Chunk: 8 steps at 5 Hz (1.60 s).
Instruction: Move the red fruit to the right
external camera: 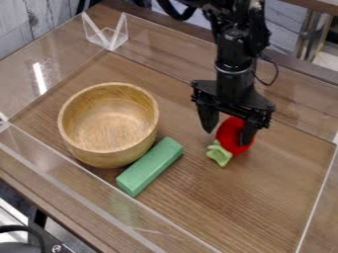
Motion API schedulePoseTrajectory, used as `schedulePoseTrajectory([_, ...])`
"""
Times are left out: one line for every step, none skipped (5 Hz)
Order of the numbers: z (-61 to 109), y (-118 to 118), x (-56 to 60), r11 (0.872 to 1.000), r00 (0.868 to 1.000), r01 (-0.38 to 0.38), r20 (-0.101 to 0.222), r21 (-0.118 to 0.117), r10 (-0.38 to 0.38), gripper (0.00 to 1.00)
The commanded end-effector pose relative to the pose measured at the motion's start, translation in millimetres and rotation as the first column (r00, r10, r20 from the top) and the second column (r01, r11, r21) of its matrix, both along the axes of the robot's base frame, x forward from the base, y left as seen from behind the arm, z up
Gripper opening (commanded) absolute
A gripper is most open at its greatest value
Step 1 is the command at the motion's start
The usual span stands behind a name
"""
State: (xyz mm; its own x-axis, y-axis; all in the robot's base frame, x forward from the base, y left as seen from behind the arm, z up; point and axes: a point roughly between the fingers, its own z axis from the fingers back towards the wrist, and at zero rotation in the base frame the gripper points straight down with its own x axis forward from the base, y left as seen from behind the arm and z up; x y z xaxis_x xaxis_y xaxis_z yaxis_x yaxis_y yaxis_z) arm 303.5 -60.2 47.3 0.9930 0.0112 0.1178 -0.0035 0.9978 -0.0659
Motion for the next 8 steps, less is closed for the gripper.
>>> schedulePoseTrajectory([18.2, -3, -0.5, 0.999, 0.997, 0.039, 0.068, -0.008, -0.039, 1.0])
schedulePoseTrajectory([16.4, -3, -2.4, 0.998, 0.995, 0.069, 0.071, -0.004, -0.068, 1.0])
schedulePoseTrajectory([14.6, -3, -3.9, 0.995, 0.993, 0.095, 0.074, 0.0, -0.095, 1.0])
schedulePoseTrajectory([14.2, -20, -5.0, 1.0, 0.997, 0.026, 0.075, 0.002, -0.026, 1.0])
schedulePoseTrajectory([10.5, -38, -5.9, 0.999, 0.997, -0.033, 0.07, 0.004, 0.032, 1.0])
schedulePoseTrajectory([14.2, -29, -2.4, 0.998, 0.996, -0.065, 0.062, 0.006, 0.064, 1.0])
schedulePoseTrajectory([14.9, -18, 2.0, 0.995, 0.994, -0.1, 0.053, 0.011, 0.1, 1.0])
schedulePoseTrajectory([12.4, -3, -6.3, 0.996, 0.995, -0.092, 0.044, 0.014, 0.091, 1.0])
